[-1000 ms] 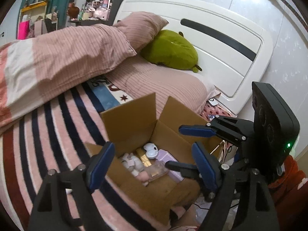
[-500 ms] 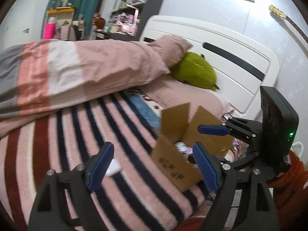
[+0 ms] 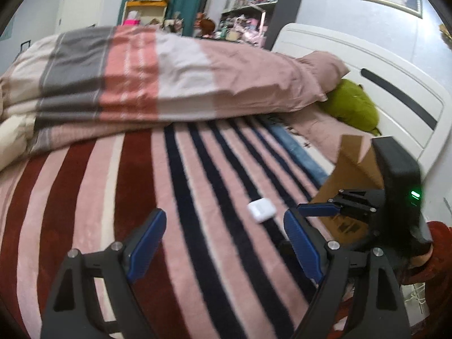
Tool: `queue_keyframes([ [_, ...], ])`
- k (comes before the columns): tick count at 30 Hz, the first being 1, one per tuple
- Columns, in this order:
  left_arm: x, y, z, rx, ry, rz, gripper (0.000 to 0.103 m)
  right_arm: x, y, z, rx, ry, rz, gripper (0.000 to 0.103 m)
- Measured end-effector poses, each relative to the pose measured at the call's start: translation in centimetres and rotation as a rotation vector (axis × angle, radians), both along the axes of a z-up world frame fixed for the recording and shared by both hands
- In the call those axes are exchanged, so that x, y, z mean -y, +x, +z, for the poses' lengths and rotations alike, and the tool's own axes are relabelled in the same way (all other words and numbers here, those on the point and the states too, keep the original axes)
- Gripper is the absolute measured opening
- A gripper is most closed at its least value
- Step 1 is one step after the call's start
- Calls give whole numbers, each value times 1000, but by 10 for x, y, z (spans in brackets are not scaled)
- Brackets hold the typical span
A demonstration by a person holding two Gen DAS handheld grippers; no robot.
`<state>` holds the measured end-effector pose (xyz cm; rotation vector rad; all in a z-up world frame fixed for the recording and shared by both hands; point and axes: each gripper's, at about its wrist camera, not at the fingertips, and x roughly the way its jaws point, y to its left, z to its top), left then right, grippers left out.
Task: Organize rigid objects
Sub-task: 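Grasp the white earbud case with the right gripper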
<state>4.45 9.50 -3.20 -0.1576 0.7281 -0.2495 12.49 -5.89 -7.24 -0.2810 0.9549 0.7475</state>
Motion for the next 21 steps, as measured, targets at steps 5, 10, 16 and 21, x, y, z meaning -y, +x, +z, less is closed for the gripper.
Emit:
queue_keyframes([
  [5, -11, 10, -30, -52, -20, 15, 83, 11, 46, -52, -52, -11, -207, 58],
  [10, -10, 17, -44, -81, -16, 16, 83, 9, 73, -79, -28, -20, -273, 59],
  [16, -6, 21, -48, -92, -27, 4, 83, -2, 71, -76, 33, -43, -246, 52],
  [21, 1, 22, -42, -93, -56, -30, 83, -1, 46, -60, 70, -2, -145, 52],
])
